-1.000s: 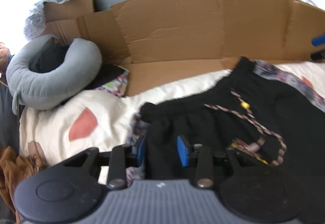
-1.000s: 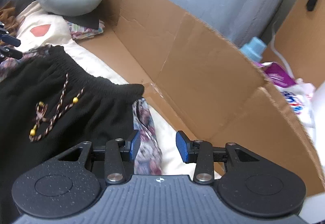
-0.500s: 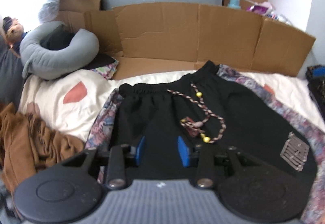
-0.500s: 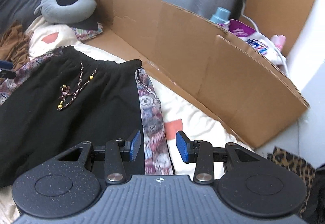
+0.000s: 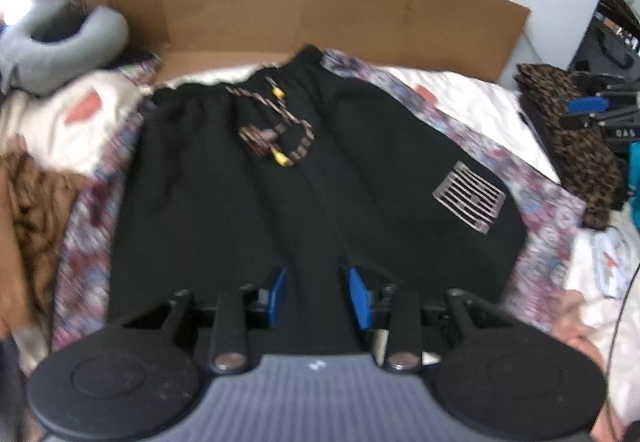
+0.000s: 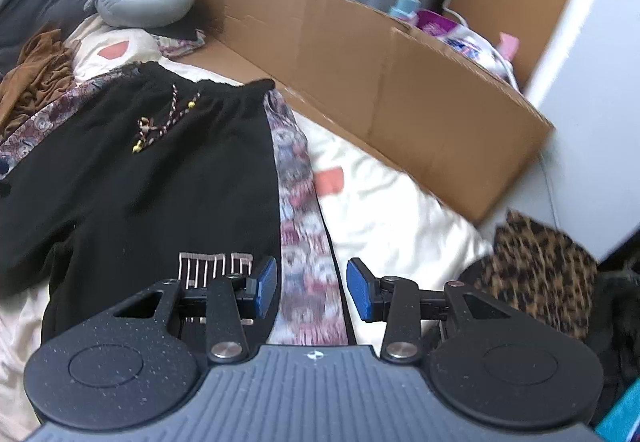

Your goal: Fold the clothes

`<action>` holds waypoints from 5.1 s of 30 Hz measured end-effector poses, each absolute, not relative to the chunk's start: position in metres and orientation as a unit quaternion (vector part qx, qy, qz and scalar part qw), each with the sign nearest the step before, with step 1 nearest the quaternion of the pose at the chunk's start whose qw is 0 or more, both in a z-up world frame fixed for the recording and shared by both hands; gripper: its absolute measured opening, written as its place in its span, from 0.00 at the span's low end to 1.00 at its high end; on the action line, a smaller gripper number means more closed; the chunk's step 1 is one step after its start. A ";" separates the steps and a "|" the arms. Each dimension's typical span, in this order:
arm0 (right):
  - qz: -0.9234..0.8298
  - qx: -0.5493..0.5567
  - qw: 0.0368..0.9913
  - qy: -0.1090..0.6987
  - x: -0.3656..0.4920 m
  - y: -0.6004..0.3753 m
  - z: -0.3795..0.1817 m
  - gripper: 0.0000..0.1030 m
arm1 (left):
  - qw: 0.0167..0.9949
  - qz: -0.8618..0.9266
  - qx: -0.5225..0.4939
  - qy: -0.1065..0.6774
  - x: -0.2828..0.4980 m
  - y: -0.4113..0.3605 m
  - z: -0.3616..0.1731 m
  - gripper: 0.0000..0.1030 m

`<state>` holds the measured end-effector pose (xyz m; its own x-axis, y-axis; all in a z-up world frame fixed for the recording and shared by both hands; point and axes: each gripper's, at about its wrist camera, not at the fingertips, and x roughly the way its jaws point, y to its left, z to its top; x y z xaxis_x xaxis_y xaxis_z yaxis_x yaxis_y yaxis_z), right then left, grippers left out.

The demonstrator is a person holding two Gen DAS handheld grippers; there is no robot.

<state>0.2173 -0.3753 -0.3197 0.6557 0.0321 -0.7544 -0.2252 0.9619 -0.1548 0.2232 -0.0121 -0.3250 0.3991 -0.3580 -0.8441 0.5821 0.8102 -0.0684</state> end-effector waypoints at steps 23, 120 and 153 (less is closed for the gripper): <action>-0.033 -0.076 0.885 0.458 0.155 -0.432 -0.410 0.44 | 0.764 -0.312 0.020 0.565 0.182 -0.029 -0.394 0.39; 0.001 0.002 0.904 0.428 0.168 -0.366 -0.354 0.31 | 0.736 -0.298 0.023 0.607 0.196 0.079 -0.343 0.45; 0.161 0.043 0.853 0.494 0.150 -0.263 -0.379 0.31 | 0.750 -0.289 -0.082 0.590 0.177 0.091 -0.420 0.01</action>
